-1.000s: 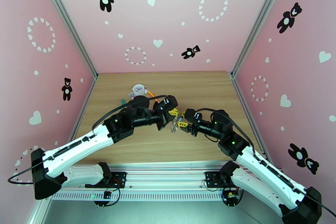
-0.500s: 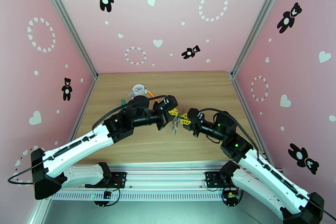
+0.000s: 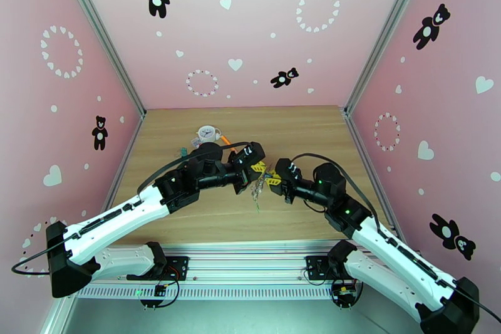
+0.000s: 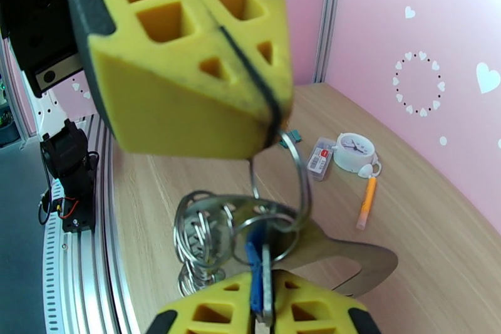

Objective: Remove the keys from the keyring

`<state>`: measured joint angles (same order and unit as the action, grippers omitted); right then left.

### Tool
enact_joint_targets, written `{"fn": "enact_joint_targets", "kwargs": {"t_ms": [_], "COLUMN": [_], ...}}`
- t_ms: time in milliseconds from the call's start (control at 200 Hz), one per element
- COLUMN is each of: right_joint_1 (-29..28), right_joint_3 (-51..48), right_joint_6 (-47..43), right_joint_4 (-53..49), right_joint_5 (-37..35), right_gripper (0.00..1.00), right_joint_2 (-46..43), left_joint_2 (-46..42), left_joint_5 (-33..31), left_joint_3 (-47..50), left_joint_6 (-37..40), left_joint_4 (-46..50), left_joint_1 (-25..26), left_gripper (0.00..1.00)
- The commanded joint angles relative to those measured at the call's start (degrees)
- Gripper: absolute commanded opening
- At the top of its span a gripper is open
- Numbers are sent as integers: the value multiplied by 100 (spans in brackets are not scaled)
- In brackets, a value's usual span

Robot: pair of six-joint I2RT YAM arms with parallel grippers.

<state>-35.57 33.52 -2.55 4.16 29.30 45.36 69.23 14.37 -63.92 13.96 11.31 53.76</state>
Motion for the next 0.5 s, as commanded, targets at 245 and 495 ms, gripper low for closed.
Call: {"fn": "enact_joint_targets", "kwargs": {"t_ms": [245, 495], "right_joint_1": [-16, -13], "right_joint_3": [401, 1266], "right_joint_6": [115, 359], "right_joint_4": [-715, -2034], "right_joint_5": [-504, -762], "right_gripper": [0, 0], "right_joint_2": [-369, -211], "left_joint_2": [-255, -305], "left_joint_5": [-162, -117], "left_joint_3": [111, 645], "left_joint_6": [-225, -343], "left_joint_4": [-246, -764], "left_joint_1": [-446, -638], "left_gripper": [0, 0]}}
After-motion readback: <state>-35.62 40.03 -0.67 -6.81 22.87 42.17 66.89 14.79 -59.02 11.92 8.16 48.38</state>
